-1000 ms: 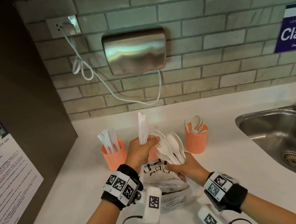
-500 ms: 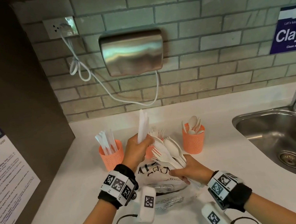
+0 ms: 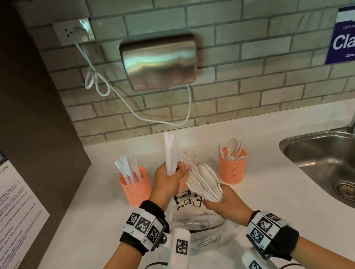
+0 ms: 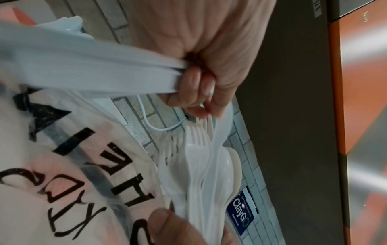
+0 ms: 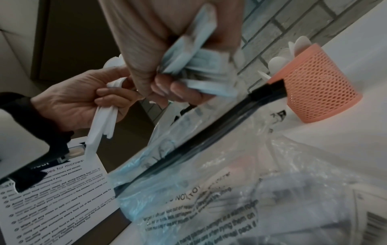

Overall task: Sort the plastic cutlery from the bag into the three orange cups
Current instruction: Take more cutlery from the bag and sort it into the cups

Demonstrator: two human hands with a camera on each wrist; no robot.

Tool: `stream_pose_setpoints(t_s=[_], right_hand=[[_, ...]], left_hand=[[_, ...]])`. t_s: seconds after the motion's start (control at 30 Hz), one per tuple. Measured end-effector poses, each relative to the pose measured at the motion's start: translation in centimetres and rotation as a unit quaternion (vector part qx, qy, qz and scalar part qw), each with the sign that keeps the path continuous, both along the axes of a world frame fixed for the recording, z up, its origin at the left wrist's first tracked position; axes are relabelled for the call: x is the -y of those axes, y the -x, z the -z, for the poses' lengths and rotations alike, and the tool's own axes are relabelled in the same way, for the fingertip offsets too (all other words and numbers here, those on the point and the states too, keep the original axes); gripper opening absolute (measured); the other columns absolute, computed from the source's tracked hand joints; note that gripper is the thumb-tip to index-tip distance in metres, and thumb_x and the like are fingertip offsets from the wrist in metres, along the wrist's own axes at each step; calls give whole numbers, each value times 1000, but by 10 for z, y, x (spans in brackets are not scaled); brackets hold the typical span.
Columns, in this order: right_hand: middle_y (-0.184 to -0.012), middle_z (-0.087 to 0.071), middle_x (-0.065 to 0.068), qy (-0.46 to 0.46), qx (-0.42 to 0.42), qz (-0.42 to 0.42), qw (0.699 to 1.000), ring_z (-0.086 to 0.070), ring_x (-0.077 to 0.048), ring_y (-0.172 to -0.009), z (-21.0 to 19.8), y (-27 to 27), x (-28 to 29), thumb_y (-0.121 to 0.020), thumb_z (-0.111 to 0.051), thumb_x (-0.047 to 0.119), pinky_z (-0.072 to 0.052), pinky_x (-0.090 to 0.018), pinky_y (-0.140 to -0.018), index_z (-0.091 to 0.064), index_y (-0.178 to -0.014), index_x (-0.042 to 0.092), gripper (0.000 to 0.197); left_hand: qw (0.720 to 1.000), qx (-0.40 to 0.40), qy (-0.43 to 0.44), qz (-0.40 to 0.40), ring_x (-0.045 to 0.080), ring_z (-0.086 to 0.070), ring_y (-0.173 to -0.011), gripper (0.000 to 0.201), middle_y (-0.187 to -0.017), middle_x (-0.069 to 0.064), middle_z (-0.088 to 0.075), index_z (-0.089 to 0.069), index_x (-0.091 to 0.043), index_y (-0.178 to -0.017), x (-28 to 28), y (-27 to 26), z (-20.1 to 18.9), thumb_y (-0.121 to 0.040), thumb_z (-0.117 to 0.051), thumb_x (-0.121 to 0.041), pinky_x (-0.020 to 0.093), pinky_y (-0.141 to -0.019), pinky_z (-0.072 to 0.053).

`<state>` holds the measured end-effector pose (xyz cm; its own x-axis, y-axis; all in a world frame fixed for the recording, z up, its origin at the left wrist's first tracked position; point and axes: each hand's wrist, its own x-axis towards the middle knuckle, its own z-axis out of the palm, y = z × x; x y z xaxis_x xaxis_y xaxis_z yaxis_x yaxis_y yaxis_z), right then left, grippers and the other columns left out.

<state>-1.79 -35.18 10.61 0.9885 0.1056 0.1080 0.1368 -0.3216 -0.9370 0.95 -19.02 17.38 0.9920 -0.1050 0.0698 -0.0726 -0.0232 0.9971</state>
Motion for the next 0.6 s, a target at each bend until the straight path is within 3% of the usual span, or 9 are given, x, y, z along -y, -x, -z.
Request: stream_pose_setpoints(t_s=[0.1, 0.2, 0.23, 0.3, 0.37, 0.4, 0.5, 0.6], right_hand=[[-82, -66, -6, 17, 20, 13, 1000, -58, -9, -71, 1, 2, 1, -77, -66, 5, -47, -24, -64, -57, -92, 22, 24], [-87, -69, -12, 37, 48, 49, 997, -61, -18, -75, 1, 3, 0, -78, -65, 9, -50, -34, -69, -57, -96, 20, 23], [-85, -68, -10, 40, 56, 63, 996, -61, -18, -73, 1, 2, -1, -78, -65, 10, -50, -34, -68, -57, -96, 21, 22], [-79, -66, -5, 49, 64, 71, 994, -60, -16, -69, 0, 1, -4, -79, -65, 10, -48, -30, -65, -56, -96, 23, 23], [-79, -65, -4, 54, 64, 65, 994, -60, -15, -69, 2, 1, -7, -78, -64, 10, -48, -29, -65, -57, -100, 19, 25], [-81, -65, -4, 58, 62, 64, 994, -60, -16, -71, 3, 2, -8, -78, -64, 9, -48, -28, -65, -57, -103, 16, 28], [-88, -66, -6, 95, 59, 79, 991, -62, -19, -76, 5, 3, -10, -78, -64, 11, -45, -20, -62, -55, -110, 12, 33], [-94, -67, -6, 138, 67, 86, 984, -63, -22, -81, 3, 4, -11, -79, -64, 15, -47, -24, -64, -52, -113, 13, 36]], left_hand=[[1000, 9, 18, -7, 1, -34, -32, 10, -75, 10, -54, -57, -6, -95, -5, -4, -6, -92, -55, -14, 12, -31, -25], [1000, 12, 2, 25, 1, -33, -32, 12, -67, 3, -54, -58, -6, -90, -2, -1, -7, -85, -64, -15, 12, -32, -28], [999, 18, -11, 25, 0, -38, -34, 14, -63, -2, -54, -58, -7, -86, 1, 1, -5, -82, -69, -16, 12, -35, -32], [999, 40, -25, -4, 3, -53, -50, 18, -64, -2, -57, -59, -8, -79, 8, 4, 2, -77, -74, -16, 15, -52, -46], [997, 57, -31, -36, 13, -59, -66, 20, -69, 4, -60, -60, -7, -76, 13, 3, 10, -74, -77, -18, 28, -68, -52], [996, 62, -34, -53, 16, -59, -68, 21, -69, 6, -60, -60, -6, -74, 15, 3, 12, -74, -77, -19, 31, -70, -51], [991, 74, -54, -101, 16, -57, -63, 22, -64, 3, -59, -56, -11, -65, 20, 2, 14, -78, -73, -14, 27, -64, -50], [985, 72, -71, -138, 14, -51, -57, 29, -58, 1, -53, -50, -15, -58, 22, 0, 12, -81, -66, -9, 23, -58, -43]])
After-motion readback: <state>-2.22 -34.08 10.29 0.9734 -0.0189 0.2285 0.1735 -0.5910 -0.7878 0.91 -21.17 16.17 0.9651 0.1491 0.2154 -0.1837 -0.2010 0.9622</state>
